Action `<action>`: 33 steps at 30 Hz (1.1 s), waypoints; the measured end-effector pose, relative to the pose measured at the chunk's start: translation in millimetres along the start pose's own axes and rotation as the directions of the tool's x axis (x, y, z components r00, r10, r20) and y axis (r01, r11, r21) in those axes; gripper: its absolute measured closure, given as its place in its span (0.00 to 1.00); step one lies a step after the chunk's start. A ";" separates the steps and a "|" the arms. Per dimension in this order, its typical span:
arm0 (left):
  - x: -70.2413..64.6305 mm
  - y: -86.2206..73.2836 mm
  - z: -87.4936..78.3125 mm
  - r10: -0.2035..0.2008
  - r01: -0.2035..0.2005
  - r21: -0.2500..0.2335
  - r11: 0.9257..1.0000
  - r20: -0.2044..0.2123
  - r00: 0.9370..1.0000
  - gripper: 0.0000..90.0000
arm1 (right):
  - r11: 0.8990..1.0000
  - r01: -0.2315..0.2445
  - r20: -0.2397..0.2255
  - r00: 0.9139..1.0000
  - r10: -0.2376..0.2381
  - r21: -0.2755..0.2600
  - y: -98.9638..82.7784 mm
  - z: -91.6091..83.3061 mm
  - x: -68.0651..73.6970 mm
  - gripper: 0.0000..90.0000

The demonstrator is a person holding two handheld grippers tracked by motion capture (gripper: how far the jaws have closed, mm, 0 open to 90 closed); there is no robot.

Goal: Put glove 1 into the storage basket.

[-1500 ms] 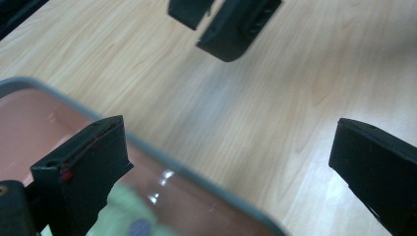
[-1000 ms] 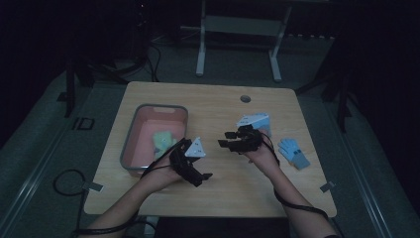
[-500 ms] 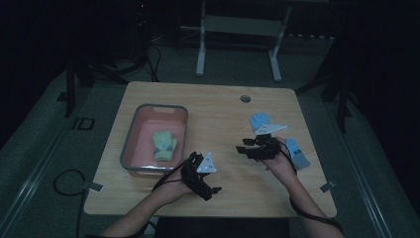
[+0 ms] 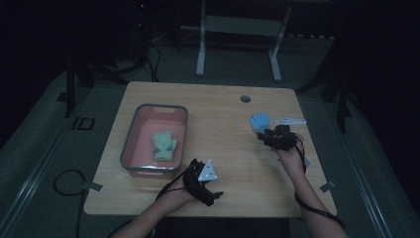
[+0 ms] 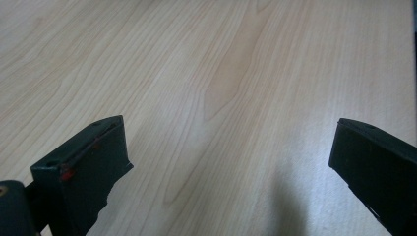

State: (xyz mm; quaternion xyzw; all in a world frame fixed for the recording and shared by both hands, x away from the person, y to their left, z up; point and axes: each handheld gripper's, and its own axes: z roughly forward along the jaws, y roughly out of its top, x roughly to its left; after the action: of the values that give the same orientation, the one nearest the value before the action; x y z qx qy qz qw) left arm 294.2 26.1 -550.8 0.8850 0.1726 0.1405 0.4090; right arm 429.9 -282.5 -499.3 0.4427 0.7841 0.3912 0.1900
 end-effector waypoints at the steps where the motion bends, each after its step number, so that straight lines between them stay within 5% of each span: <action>1: -0.6 -0.7 0.1 -0.005 0.005 -0.008 1.000 -0.004 1.000 0.02 | 1.000 -0.009 0.013 1.000 0.009 -0.005 1.3 2.7 -3.9 0.64; 6: -0.5 -2.1 -1.4 -0.026 0.024 -0.042 0.999 -0.041 0.999 0.02 | 0.998 -0.062 0.117 0.991 0.060 0.012 7.0 21.4 -20.6 0.64; 9: 1.6 -2.3 -2.1 -0.049 0.047 -0.048 0.998 -0.040 0.998 0.02 | 0.990 -0.138 0.177 0.976 0.130 0.033 10.5 34.4 -28.9 0.64; 13: 1.4 -3.0 -2.6 -0.059 0.056 -0.057 0.997 -0.046 0.997 0.02 | 0.980 -0.185 0.272 0.949 0.160 0.068 16.5 53.4 -34.4 0.63; 16: 0.4 -3.3 -2.3 -0.056 0.054 -0.060 0.997 -0.034 0.998 0.02 | 0.975 -0.208 0.296 0.939 0.177 0.078 20.9 67.1 -36.0 0.61; 25: 0.4 -3.7 -2.2 -0.045 0.043 -0.064 0.997 -0.033 0.998 0.02 | 0.972 -0.182 0.332 0.935 0.124 0.150 18.6 94.8 -32.5 0.70; 33: -0.9 -4.8 -0.7 -0.044 0.042 -0.062 0.997 -0.032 0.999 0.02 | 0.969 -0.179 0.319 0.940 0.117 0.172 21.4 96.6 -28.7 0.92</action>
State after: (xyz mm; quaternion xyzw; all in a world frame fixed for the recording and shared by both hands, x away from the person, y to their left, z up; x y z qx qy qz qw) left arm 292.3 29.1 -554.2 0.8657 0.1938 0.1515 0.4359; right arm 519.1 -257.2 -544.1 0.5726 0.7447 0.2506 0.2342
